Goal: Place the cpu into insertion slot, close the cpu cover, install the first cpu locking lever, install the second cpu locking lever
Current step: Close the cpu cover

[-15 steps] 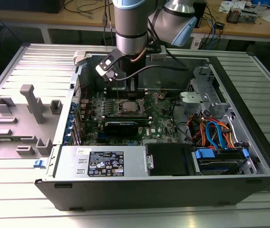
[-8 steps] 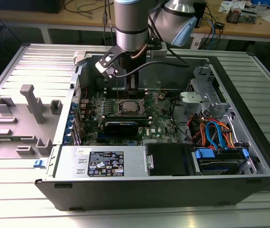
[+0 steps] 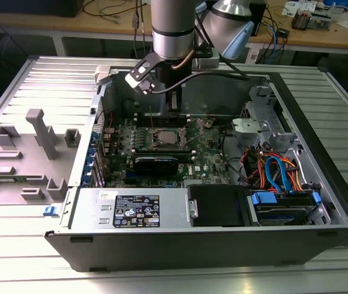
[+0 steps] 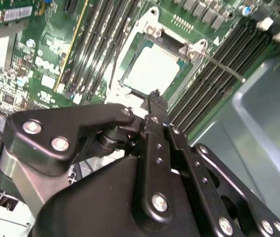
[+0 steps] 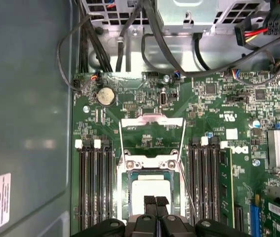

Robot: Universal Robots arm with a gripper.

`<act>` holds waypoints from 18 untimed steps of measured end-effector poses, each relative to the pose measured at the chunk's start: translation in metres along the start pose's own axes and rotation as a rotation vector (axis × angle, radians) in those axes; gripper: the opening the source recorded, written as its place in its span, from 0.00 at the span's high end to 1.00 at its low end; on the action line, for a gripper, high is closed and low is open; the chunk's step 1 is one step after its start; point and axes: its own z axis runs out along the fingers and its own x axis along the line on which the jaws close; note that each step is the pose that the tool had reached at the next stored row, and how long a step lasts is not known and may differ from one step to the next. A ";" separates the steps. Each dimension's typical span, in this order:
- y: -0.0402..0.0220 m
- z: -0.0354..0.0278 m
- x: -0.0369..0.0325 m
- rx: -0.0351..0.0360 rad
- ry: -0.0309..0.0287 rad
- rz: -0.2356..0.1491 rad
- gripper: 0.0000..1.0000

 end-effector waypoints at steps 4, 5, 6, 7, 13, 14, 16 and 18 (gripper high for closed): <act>0.0019 0.0001 0.0000 0.0005 0.0000 0.000 0.89; 0.0020 0.0001 0.0000 0.0005 0.0000 0.000 0.89; 0.0021 0.0002 0.0000 0.0005 0.0000 0.000 0.89; 0.0022 0.0002 0.0000 0.0005 0.0001 0.000 0.89; 0.0066 0.0005 0.0001 0.0202 -0.0001 0.000 0.89; 0.0080 0.0006 0.0000 0.0288 -0.0002 -0.001 0.89; 0.0080 0.0005 0.0000 0.0296 -0.0003 0.000 0.89; 0.0081 0.0005 0.0001 0.0302 -0.0002 0.000 0.89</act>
